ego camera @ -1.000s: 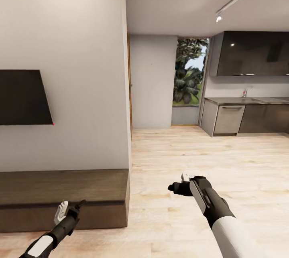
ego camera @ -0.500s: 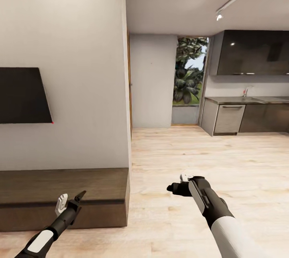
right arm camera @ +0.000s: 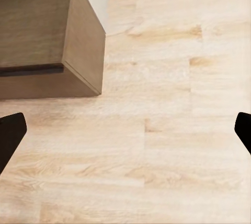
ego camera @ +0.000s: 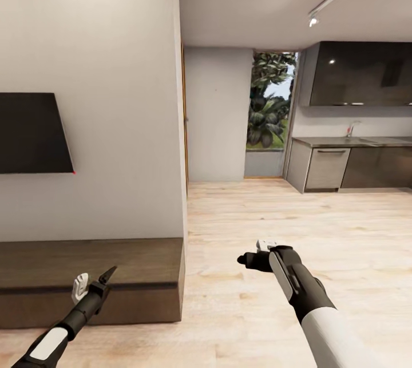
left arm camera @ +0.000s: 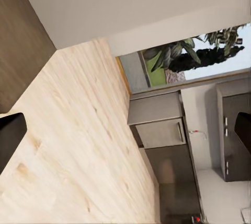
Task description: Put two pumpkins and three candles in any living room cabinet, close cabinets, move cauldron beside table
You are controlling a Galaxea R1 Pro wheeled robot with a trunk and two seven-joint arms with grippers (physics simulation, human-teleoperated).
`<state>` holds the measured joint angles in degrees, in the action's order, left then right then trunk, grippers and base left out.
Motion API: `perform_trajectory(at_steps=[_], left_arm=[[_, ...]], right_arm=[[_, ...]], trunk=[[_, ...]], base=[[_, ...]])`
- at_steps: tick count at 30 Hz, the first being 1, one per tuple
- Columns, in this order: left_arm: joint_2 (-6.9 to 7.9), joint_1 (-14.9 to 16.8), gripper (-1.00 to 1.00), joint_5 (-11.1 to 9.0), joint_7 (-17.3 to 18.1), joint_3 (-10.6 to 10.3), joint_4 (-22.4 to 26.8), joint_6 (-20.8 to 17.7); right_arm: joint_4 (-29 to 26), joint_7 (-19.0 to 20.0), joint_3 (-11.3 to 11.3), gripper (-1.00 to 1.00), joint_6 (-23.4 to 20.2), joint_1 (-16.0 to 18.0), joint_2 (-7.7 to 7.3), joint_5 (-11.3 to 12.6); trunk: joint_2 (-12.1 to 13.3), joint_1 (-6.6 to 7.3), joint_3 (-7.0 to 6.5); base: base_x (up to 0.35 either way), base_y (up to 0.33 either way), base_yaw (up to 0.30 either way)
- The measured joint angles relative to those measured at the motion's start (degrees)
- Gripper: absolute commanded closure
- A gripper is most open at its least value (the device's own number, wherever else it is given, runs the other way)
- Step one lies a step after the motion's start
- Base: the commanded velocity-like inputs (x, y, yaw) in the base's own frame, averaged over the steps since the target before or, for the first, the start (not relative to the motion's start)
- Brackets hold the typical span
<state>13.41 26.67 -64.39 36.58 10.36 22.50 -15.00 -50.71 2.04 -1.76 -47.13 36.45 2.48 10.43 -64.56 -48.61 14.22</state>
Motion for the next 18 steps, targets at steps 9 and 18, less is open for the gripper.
perform_trajectory(at_steps=[9, 18], left_arm=[[-0.49, -0.02, -1.0, -0.34, 0.51, -0.03, -1.91, -0.05], [-1.01, -0.07, -1.0, -0.35, 6.29, 0.08, -5.98, -0.12]], right_arm=[[-0.5, -0.08, -0.11, -1.0, -0.3, 0.02, 0.02, 0.0], [-0.85, -0.07, -3.36, -1.0, -0.23, 0.15, 0.69, 0.06]], trunk=[[-3.61, -1.98, 1.62], [-7.23, -3.96, 3.24]], base=[[0.0, 0.0, 0.0], [0.0, 0.0, 0.0]])
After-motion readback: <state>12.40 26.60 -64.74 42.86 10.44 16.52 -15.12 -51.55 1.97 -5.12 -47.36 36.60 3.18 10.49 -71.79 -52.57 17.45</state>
